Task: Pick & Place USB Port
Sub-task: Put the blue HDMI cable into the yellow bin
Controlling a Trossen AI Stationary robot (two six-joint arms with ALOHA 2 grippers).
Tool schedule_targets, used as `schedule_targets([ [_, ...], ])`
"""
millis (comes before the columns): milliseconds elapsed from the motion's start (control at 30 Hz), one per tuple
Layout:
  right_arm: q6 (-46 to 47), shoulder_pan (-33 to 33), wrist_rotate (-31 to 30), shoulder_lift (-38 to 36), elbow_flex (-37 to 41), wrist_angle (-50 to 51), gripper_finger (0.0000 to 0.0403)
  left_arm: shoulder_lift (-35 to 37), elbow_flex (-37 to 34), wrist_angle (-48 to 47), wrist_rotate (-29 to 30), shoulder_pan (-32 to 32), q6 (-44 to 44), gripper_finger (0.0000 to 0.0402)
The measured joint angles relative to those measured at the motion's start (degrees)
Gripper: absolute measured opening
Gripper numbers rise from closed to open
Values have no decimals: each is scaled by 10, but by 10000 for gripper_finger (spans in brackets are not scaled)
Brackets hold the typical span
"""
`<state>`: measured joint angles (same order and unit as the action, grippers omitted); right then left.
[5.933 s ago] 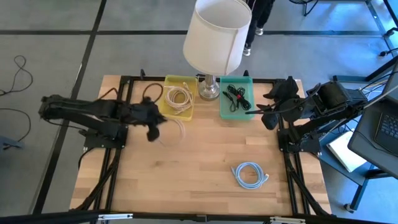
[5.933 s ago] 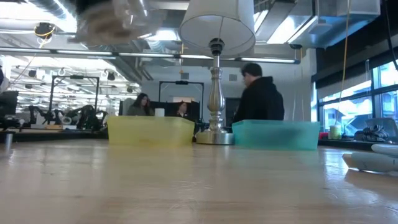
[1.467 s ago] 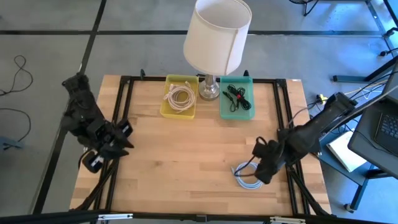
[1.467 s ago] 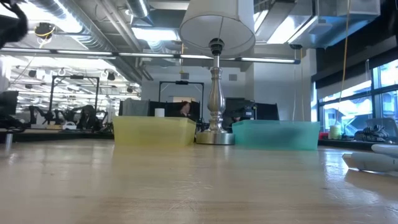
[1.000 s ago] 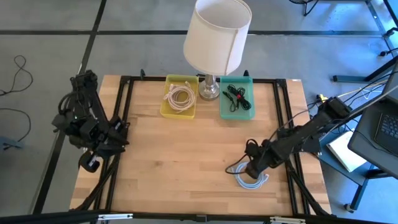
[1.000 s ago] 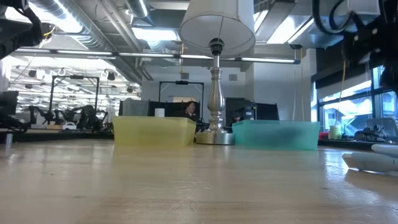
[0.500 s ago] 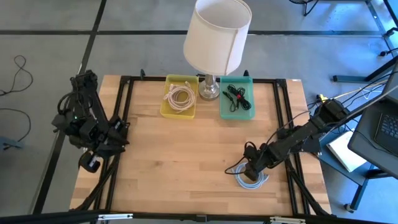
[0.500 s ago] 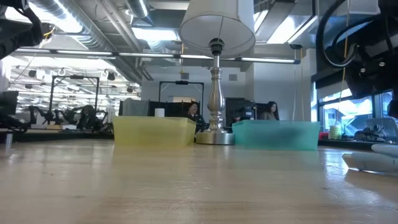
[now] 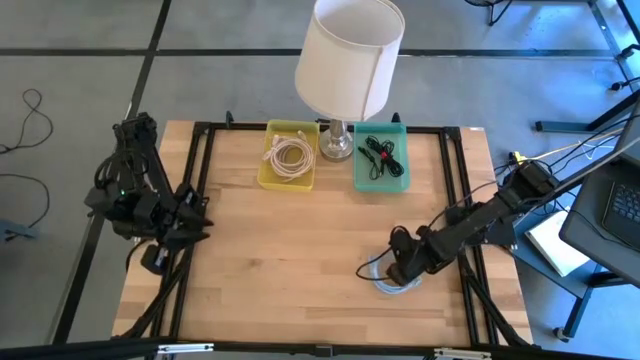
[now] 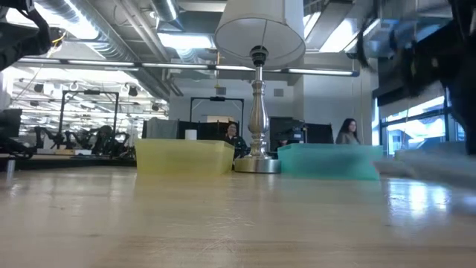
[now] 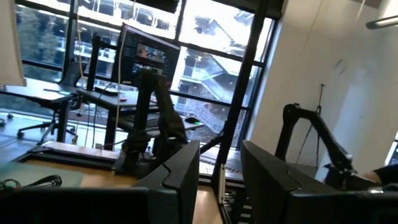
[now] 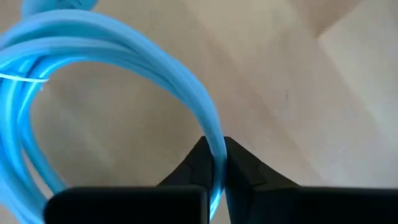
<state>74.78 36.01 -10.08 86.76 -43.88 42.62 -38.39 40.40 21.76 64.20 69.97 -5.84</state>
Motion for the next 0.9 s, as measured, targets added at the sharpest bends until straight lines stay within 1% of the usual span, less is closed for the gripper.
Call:
schedule_targets([
  [100,6,9,-33,-1,-65,77,17,0,0,2,8,0,2,111],
  [333,53,45,-95,-2,-262,343,17,2,0,3,23,0,6,111],
  [500,94,69,-155,-2,-393,479,17,8,0,3,25,0,9,111],
  [567,88,75,-203,-4,-432,472,17,12,0,3,29,0,17,111],
  [633,74,82,-273,-5,-468,474,17,16,0,3,33,0,24,111],
  [733,20,83,-379,-2,-516,449,17,20,0,3,34,-1,32,111],
  [833,-71,73,-465,-1,-539,385,17,21,0,3,31,-17,32,111],
  [900,-143,59,-484,-1,-547,338,17,21,0,3,7,-34,37,111],
])
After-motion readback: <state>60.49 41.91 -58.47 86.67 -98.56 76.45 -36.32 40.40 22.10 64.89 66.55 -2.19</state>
